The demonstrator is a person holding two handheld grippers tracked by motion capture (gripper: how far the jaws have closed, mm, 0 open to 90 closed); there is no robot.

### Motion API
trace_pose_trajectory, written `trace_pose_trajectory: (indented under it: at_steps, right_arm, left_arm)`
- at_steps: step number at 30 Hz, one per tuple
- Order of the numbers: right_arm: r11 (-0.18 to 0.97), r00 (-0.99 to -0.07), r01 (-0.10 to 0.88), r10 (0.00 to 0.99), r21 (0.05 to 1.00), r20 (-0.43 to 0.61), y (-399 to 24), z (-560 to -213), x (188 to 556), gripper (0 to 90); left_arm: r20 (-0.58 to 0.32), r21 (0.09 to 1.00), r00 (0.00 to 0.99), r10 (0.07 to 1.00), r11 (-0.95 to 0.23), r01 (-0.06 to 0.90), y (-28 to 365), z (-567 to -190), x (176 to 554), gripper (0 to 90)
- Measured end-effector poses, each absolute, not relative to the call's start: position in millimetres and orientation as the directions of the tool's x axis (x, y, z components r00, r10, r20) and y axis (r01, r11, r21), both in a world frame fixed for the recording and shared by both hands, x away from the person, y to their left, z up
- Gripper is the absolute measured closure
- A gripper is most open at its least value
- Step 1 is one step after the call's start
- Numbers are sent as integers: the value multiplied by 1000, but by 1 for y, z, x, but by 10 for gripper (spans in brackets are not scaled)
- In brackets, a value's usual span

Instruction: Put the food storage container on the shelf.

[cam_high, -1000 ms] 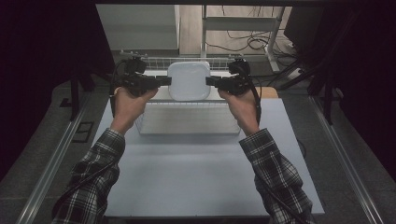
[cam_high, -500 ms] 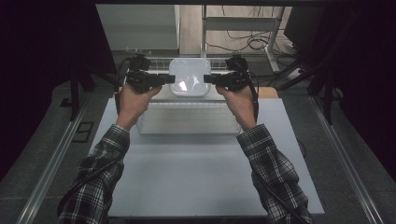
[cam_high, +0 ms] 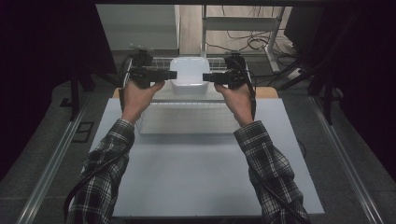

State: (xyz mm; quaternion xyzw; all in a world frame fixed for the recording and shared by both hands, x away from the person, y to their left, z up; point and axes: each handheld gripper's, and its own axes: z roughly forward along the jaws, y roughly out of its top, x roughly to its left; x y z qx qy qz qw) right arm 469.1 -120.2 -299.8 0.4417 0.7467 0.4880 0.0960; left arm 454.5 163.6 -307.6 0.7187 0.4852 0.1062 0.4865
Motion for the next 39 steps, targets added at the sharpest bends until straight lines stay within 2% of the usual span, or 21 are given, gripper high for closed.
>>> trace_pose_trajectory:
  at_steps: [6, 11, 15, 18, 25, 29, 39]
  right_arm:
    - [132, -573, 552, 777, 823, 260, -116, -298, 473, 522]
    - [135, -567, 543, 787, 829, 244, -118, -298, 475, 461]
    - [148, -598, 496, 772, 856, 213, -121, -298, 473, 318]
    - [149, -621, 477, 754, 866, 213, -123, -299, 470, 219]
    - [203, -666, 424, 731, 883, 152, -124, -310, 458, 88]
    - [245, -688, 400, 717, 883, 113, -122, -315, 451, 55]
    - [277, -701, 393, 708, 877, 91, -124, -325, 441, 41]
  left_arm:
    - [-257, 821, 480, 839, -72, 566, 157, -307, 462, 485]
    - [-235, 840, 506, 830, -89, 536, 158, -307, 462, 325]
    - [-262, 845, 562, 785, -95, 526, 162, -306, 456, 214]
    - [-203, 860, 620, 758, -164, 483, 161, -309, 449, 154]
    - [-187, 874, 698, 691, -208, 440, 160, -318, 437, 65]
    - [-149, 871, 737, 660, -266, 414, 159, -321, 431, 41]
    - [-169, 871, 766, 620, -269, 410, 160, -330, 418, 0]
